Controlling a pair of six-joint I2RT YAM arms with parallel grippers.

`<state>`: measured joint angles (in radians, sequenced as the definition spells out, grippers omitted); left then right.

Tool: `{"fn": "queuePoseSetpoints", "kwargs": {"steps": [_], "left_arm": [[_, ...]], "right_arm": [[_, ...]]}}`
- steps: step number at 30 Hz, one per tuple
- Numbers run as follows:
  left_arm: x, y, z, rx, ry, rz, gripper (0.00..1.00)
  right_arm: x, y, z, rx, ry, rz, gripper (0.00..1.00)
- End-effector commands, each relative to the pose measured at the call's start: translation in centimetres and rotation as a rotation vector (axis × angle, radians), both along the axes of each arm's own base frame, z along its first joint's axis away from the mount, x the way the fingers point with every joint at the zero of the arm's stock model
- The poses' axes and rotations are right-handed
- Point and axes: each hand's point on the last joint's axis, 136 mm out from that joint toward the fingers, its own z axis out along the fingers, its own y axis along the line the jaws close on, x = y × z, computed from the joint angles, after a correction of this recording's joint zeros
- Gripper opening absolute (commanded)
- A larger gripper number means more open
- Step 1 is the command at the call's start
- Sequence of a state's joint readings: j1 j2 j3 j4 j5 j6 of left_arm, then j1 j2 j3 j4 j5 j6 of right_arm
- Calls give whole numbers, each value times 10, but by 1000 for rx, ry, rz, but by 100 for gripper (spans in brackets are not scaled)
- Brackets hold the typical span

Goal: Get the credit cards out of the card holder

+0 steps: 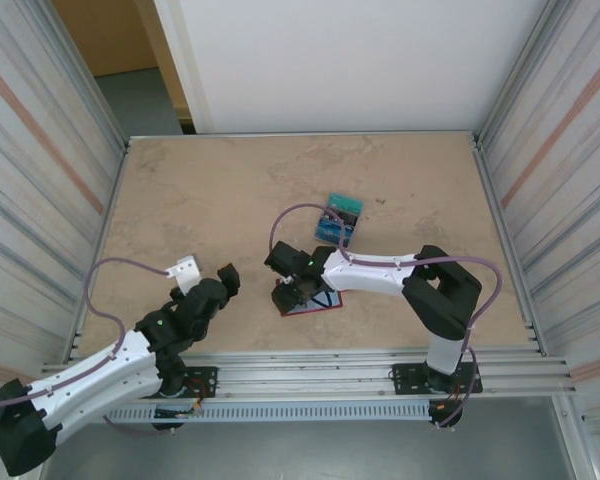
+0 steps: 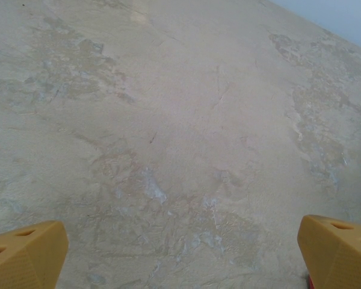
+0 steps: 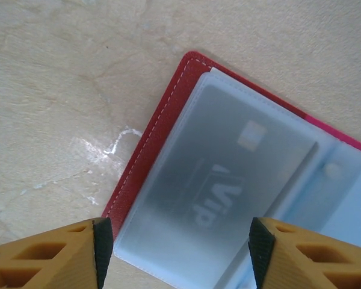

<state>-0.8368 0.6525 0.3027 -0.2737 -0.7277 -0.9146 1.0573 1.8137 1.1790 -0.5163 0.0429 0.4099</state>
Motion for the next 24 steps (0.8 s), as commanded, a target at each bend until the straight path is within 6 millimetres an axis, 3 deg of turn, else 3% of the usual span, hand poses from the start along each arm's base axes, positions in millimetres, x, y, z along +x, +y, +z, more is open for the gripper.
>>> {"fn": "queuePoseSetpoints", "kwargs": {"steps": [1,16,24], "left_arm": [[1,5,-2,0,3,29,99],[1,2,0,-6,16,14,99],[0,0,0,-6,24,-1,99]], "right_arm": [[2,-2,-2,-52,-21,6,63],[-3,-12,-25,-92,-3,-9,64],[-9,-12,-33,-99,9,7,70]]}}
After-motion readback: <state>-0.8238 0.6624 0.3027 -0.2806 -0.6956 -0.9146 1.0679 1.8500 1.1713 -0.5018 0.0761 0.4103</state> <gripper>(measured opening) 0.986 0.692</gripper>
